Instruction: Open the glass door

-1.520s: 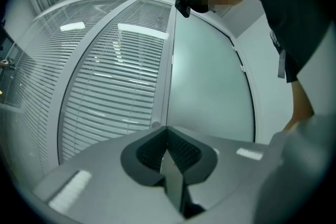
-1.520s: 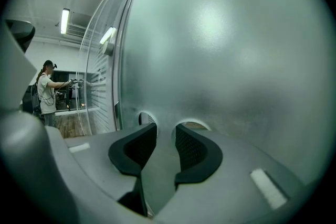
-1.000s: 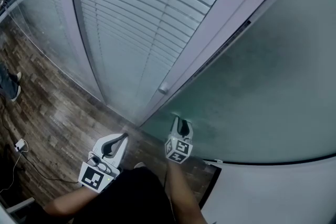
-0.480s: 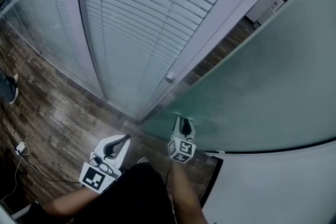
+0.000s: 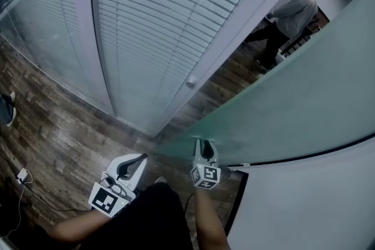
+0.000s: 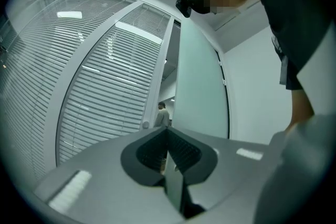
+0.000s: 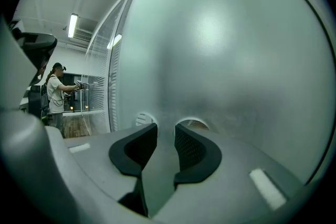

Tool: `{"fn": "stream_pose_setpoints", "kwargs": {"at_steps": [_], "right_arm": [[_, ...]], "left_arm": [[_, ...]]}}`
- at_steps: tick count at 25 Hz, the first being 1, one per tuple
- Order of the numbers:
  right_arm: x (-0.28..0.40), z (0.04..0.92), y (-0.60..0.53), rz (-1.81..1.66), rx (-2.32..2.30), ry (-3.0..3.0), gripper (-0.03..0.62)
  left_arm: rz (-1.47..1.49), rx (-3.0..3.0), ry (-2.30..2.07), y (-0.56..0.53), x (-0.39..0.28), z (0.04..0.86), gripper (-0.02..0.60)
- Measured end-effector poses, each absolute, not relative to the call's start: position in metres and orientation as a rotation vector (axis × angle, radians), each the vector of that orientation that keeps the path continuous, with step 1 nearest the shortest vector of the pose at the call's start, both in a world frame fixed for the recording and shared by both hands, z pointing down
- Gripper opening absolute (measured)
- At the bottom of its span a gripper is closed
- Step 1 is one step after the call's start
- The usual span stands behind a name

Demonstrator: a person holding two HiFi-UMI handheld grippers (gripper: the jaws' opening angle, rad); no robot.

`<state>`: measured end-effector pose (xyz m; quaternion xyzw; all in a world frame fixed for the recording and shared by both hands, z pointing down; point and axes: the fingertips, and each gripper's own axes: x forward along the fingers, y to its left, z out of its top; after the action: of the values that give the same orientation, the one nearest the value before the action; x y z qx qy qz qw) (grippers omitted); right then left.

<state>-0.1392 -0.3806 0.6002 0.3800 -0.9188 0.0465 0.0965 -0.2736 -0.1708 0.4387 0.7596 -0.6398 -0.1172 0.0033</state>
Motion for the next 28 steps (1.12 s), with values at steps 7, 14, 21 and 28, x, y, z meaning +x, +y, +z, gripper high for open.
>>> {"fn": "stream_pose_setpoints", "kwargs": {"at_steps": [7, 14, 21, 28], "right_arm": [[-0.119, 0.588, -0.343, 0.132, 1.128, -2.733, 0.107], [-0.096, 0.581, -0.31, 0.12, 1.1, -2.732, 0.107], [-0.073, 0.582, -0.277, 0.098, 1.027, -2.789, 0.106], [-0.06, 0.575, -0.257, 0.106, 0.983, -2.768, 0.106]], "left_arm": [[-0.406, 2.439, -1.923, -0.152, -0.261, 0.428, 0.0], [-0.451, 2.478, -1.836, -0.144, -0.241, 0.426, 0.0], [-0.445, 2.502, -1.795, -0.134, -0.221, 0.429, 0.0], [-0.428, 2.477, -1.812, -0.118, -0.206, 0.418, 0.0]]}}
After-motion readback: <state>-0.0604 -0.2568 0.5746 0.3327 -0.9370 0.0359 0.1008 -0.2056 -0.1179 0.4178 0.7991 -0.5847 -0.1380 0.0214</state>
